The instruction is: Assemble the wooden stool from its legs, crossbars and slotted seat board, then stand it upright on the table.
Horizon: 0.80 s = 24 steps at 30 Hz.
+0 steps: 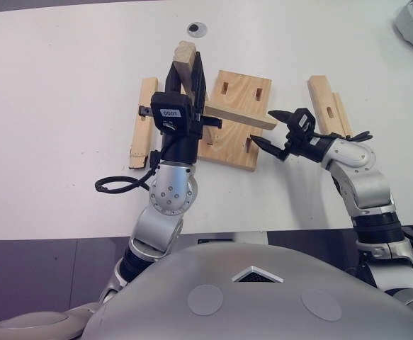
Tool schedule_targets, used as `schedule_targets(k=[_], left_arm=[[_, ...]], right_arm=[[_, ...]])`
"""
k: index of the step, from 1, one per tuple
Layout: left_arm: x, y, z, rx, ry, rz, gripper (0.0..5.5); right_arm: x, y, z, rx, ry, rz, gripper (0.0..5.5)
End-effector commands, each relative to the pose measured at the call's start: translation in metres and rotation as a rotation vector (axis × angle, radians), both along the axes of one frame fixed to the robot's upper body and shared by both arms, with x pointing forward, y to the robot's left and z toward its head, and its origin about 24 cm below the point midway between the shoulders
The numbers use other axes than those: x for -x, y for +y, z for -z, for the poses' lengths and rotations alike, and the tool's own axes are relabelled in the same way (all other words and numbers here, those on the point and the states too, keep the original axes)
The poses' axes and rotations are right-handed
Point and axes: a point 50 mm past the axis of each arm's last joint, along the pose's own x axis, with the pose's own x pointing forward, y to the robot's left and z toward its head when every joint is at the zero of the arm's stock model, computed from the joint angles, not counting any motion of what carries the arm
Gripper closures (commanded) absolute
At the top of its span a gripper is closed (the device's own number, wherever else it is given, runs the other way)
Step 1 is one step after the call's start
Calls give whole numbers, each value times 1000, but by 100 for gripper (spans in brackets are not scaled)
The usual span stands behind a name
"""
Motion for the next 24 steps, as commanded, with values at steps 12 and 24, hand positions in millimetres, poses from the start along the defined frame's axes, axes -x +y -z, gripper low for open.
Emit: schedule_targets(k=[12, 24], left_arm=[[-1, 4, 19, -90, 160, -18, 393], [-2, 9, 3, -67, 107, -27, 189]], right_arm=[[-1, 2, 2, -5, -12, 15, 146], [3, 3, 6, -11, -6, 28, 146]])
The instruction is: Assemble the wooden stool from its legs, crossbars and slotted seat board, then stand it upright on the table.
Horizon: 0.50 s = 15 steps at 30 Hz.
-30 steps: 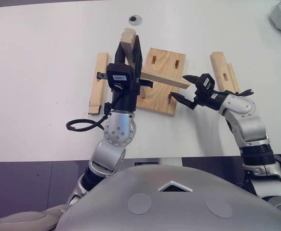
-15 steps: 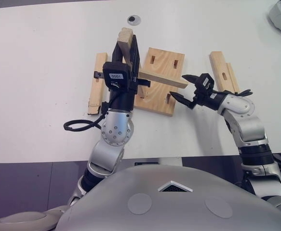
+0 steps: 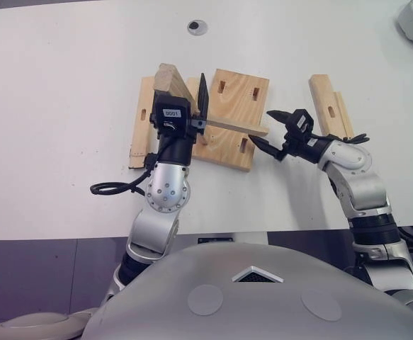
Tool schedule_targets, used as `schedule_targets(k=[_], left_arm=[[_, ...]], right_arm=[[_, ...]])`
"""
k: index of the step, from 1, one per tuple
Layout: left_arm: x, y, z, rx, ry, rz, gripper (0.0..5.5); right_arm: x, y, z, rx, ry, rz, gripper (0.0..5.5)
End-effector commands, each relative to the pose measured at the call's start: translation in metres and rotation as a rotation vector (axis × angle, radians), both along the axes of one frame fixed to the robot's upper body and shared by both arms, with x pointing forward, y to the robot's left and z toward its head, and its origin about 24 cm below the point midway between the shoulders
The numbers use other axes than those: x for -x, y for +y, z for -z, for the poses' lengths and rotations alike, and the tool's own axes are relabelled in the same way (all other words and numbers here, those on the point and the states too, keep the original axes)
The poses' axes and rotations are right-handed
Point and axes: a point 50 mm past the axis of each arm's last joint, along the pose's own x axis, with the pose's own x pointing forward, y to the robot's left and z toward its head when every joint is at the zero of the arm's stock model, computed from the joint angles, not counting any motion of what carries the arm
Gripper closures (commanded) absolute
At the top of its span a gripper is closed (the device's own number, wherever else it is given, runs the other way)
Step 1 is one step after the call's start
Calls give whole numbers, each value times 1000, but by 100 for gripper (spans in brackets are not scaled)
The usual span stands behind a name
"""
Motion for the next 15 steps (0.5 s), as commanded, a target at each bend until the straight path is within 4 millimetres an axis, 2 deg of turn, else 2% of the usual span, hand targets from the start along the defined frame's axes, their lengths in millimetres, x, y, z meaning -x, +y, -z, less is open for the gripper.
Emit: schedule_targets(k=[1, 2, 9, 15], left_arm=[[1, -1, -10, 14, -21, -2, 177], [1, -1, -12, 14, -25, -1, 157], [10, 5, -33, 8, -65, 21, 157], [8, 9, -56, -6, -127, 69, 157]], right_arm=[[2, -1, 4, 6, 7, 13, 146], [2, 0, 4, 6, 8, 16, 146], [4, 0, 6, 1, 10, 28, 146], [5, 2, 8, -10, 9, 51, 146]])
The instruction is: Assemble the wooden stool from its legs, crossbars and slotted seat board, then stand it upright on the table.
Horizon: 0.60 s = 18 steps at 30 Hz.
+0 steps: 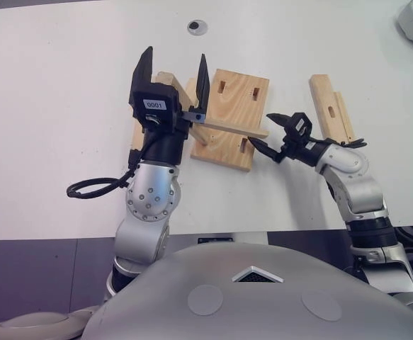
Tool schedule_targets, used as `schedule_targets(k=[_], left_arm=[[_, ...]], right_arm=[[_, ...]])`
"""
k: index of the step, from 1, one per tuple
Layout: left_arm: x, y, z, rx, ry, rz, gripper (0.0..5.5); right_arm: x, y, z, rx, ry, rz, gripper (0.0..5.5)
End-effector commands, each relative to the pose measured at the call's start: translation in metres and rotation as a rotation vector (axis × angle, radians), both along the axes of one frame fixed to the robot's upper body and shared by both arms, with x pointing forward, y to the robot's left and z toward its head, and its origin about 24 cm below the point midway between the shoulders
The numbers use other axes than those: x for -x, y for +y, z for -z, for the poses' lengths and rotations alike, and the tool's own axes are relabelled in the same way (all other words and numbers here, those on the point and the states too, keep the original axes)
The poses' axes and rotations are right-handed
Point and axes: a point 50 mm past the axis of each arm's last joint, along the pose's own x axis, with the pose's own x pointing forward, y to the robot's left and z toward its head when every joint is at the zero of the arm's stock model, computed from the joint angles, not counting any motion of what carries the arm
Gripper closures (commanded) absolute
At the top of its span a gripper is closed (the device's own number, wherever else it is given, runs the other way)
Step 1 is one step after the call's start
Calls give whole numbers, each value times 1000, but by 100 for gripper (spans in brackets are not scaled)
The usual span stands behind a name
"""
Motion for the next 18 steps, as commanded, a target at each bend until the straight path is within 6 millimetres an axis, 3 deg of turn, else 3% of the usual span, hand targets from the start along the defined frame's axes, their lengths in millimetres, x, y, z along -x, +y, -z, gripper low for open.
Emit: schedule_targets(k=[1, 11, 18], left_arm=[[-2, 1, -13, -5, -31, 20, 157], [-8, 12, -45, -24, -100, 61, 157], [-17, 19, -25, 6, -5, 66, 157]], right_arm=[[-1, 0, 2, 7, -6, 16, 146], [2, 1, 5, -1, -8, 42, 146], [1, 4, 6, -6, -11, 49, 146]])
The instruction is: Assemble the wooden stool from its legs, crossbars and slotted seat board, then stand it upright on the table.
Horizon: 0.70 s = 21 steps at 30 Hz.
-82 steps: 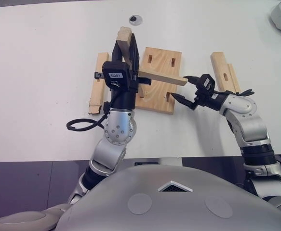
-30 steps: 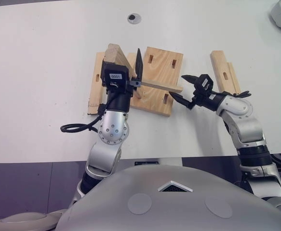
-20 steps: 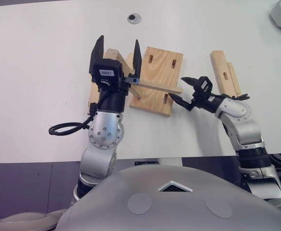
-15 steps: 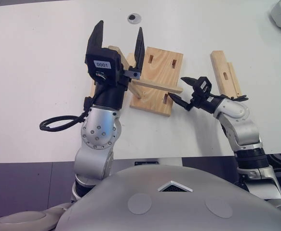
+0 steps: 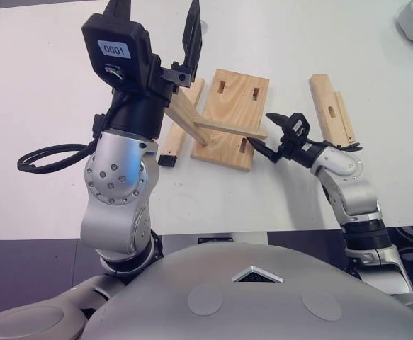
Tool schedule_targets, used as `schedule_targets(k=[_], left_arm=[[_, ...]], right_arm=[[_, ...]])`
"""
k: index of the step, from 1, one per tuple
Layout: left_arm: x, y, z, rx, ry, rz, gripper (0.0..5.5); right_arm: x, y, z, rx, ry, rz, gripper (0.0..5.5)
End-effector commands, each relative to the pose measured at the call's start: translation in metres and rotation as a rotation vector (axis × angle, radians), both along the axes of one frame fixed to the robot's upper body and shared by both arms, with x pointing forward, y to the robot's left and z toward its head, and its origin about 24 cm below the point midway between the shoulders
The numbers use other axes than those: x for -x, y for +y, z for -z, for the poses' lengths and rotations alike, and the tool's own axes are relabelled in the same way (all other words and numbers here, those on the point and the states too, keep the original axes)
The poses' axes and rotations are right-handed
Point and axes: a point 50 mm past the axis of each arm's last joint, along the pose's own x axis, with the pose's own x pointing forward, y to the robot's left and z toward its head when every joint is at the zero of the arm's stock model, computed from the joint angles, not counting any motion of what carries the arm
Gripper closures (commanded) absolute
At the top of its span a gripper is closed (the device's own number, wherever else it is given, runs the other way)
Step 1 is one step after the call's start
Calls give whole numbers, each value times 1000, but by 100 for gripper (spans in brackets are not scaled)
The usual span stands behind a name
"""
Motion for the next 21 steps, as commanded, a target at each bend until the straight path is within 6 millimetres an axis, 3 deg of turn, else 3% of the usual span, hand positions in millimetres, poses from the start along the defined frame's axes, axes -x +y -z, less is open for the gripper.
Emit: schedule_targets(k=[1, 6, 10, 14, 21], left_arm=[[-4, 2, 11, 24, 69, 9, 157], [-16, -1, -1, 56, 121, 100, 157], [-30, -1, 7, 99, 235, 172, 157], [-32, 1, 10, 147, 285, 193, 157], [-36, -2, 34, 171, 417, 223, 157]], right_arm=[[0, -2, 2, 12, -1, 9, 146], [3, -2, 5, 10, 4, 25, 146], [6, 0, 9, 7, 8, 37, 146], [6, -2, 9, 8, 6, 44, 146], [4, -1, 10, 7, 2, 48, 146]])
